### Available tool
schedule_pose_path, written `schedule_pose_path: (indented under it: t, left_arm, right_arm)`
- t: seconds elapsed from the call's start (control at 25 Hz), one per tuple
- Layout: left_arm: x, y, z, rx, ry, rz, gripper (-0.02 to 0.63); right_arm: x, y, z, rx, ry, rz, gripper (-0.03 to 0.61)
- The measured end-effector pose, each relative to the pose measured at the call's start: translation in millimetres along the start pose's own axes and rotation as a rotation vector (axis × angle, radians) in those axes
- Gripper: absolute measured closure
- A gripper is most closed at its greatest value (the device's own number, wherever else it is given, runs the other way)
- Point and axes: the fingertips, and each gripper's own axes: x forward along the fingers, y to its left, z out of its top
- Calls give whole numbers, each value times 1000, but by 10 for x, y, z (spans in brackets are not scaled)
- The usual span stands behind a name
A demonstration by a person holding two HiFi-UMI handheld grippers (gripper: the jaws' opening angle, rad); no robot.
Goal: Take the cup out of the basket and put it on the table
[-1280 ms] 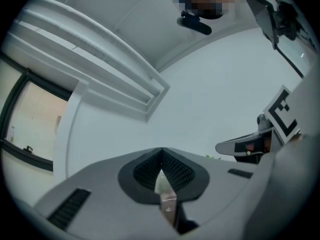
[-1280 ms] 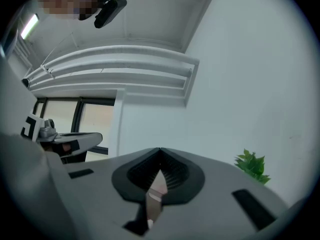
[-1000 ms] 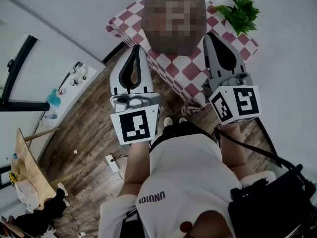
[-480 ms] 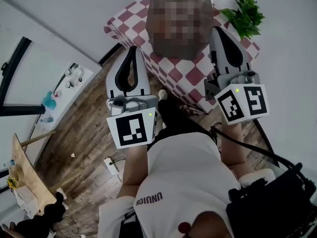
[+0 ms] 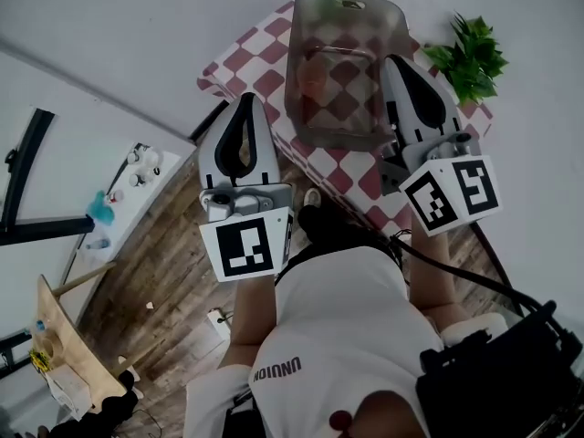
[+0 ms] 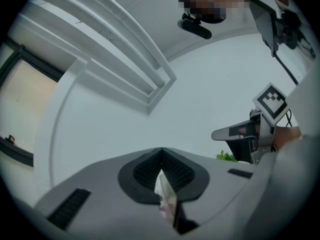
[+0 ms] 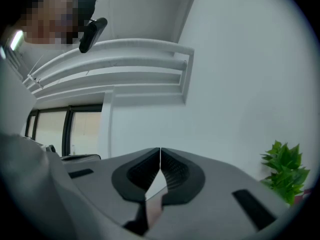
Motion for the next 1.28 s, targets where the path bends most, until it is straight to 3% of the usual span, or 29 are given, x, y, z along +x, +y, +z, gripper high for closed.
schedule_pose_path:
  t: [0.2,0.44,0.6,0.92,1.28]
  left_arm:
    - [407,231,-43,48,-16,-11,601]
    - [856,323,-162,-9,14,-29,601]
    - [1047,430,-173,23,-17,-60,601]
    - [1440,636,-271,-3,11,-125,601]
    - [1804,491,-394,-12,6,-282,601]
  right_arm:
    - [435,-146,-61,19,37,10,560]
    - [827,-374,-228,14,101,22,560]
    - [1038,-492,-333,22,138,59,558]
    - [1291,-630,-576,7,237,-28,558]
    - [1410,-908,-944,43,315,-141,557]
